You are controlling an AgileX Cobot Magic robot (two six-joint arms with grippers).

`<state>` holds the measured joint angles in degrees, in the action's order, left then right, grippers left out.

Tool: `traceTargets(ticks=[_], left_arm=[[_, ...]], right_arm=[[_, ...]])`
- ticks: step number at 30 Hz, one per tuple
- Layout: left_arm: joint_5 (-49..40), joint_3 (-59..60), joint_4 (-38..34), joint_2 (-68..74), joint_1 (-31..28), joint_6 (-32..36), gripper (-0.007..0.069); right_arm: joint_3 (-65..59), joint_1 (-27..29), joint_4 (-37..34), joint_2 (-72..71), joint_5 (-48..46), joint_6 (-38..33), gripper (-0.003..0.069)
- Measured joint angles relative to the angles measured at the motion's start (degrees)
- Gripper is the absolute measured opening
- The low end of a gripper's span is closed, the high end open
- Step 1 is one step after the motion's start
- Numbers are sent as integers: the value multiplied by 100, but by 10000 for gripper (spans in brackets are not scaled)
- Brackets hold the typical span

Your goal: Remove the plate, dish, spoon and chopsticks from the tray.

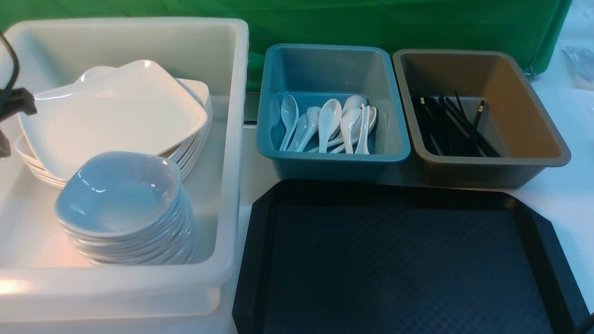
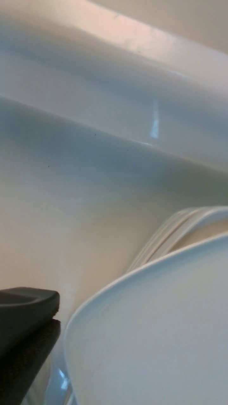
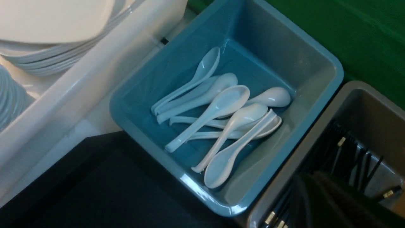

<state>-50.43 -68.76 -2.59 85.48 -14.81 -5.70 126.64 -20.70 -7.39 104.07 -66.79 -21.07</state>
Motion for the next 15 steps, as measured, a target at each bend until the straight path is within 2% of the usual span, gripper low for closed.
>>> traceTargets(ticks=[10,13,15], left_arm=[[593,-7,-448,1235,-12,165,17],[655,-7,-834,1362,-12,528,17],[695,-7,-1556,1399,-6,1218,17]], right_arm=[[0,0,-113,7,6,-145,29],[0,0,-134,7,18,-158,29],[0,0,-139,7,37,-163,29]])
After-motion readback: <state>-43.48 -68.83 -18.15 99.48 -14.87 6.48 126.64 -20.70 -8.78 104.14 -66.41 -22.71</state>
